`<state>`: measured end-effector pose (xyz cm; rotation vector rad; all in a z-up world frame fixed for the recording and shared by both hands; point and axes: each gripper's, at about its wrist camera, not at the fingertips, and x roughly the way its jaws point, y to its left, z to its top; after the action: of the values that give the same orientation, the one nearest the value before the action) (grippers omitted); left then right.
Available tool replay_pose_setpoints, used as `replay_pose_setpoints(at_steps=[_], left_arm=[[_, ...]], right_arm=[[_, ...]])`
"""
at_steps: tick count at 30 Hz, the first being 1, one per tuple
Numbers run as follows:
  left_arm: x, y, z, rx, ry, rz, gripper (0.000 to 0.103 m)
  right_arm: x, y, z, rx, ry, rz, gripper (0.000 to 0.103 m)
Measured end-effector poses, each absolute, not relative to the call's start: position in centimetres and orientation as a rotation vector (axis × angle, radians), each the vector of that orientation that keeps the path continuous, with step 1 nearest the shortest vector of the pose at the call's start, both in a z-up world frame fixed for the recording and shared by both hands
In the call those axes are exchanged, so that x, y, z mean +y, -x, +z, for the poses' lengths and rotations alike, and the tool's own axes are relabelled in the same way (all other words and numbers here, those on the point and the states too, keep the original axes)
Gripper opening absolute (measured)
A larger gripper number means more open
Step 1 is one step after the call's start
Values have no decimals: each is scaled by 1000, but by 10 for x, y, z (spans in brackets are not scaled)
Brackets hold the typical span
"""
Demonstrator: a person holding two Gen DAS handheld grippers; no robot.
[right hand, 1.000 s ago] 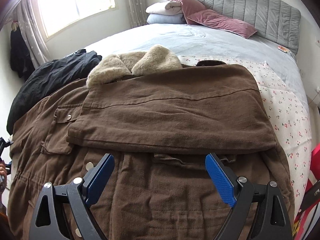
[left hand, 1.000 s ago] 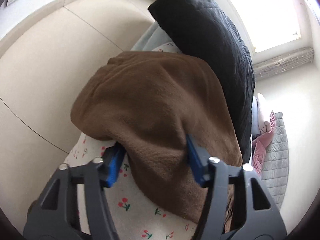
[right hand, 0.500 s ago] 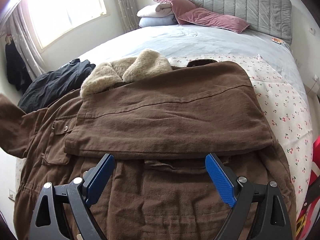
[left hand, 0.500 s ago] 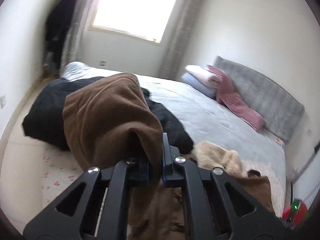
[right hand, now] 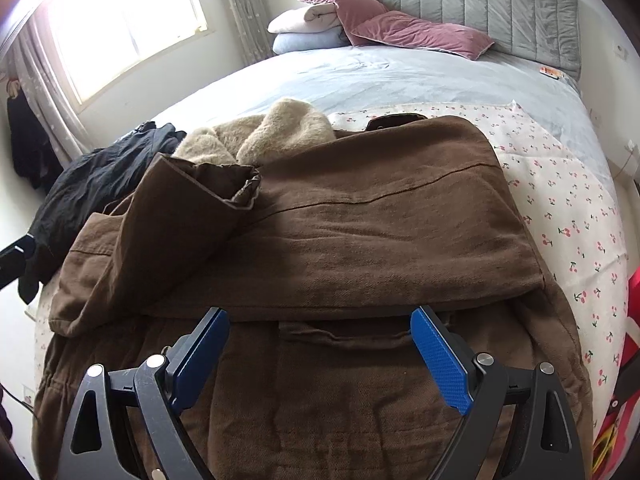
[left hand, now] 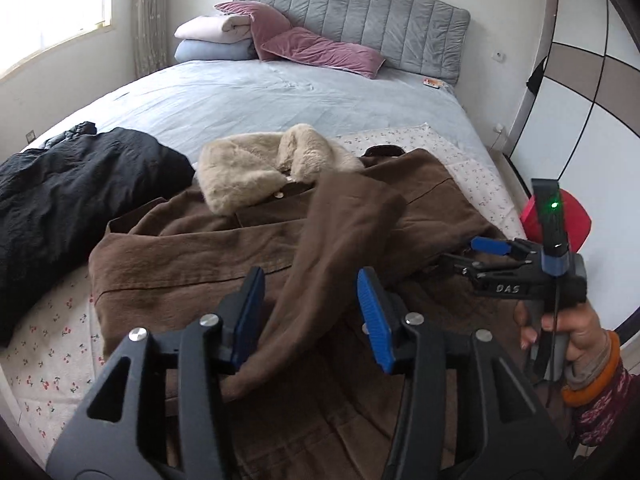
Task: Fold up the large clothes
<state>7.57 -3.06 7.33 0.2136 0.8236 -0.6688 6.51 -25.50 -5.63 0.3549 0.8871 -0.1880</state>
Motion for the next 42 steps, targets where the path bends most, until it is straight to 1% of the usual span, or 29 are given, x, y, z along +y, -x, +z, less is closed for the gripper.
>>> replay_pose_setpoints(at_steps=[2,5,10,16,17,20,24,26,28,30,33,36,39,42], left_arm=[[-25,-96,67,862,-207,-613,50],[-25,-106,44,924,-182,-586,50],[-62,-112,6,997,-202,-628,50],[-103,-86,-36,1080,-259,-719,51],[-107,-80,-39,1072,-292,-721,54],[-112,-68,-32,1057,-346,-738,58],[-97,-70,-7,1040,-314,-708,61],[-82,-73,9,997,-295,-667,69],[-62,-79,25,963,-266,-616,72],[-40,-87,36,949,-245,-560,72],[-3,-105,47,918,-238,-470,72],[32,-129,46,906,-229,-372,72],[62,-155,39,937,-177,-326,72],[82,-175,30,962,-138,-311,72]], right_arm=[[-254,-66,-56,889,-356,-181,93],[-251,-67,-57,894,-347,-172,93],[-250,-66,-55,893,-336,-166,93],[-251,-66,-55,895,-339,-164,93],[-251,-66,-54,893,-339,-163,93],[-252,-65,-54,894,-340,-165,93],[-252,-63,-54,898,-354,-156,93],[-252,-60,-52,894,-360,-150,93],[-248,-54,-45,852,-334,-154,93],[-245,-51,-37,848,-322,-155,93],[-241,-39,-17,842,-400,-70,93],[-235,-32,6,849,-437,70,93],[-233,-47,22,886,-431,165,93],[-237,-84,22,918,-436,186,93]])
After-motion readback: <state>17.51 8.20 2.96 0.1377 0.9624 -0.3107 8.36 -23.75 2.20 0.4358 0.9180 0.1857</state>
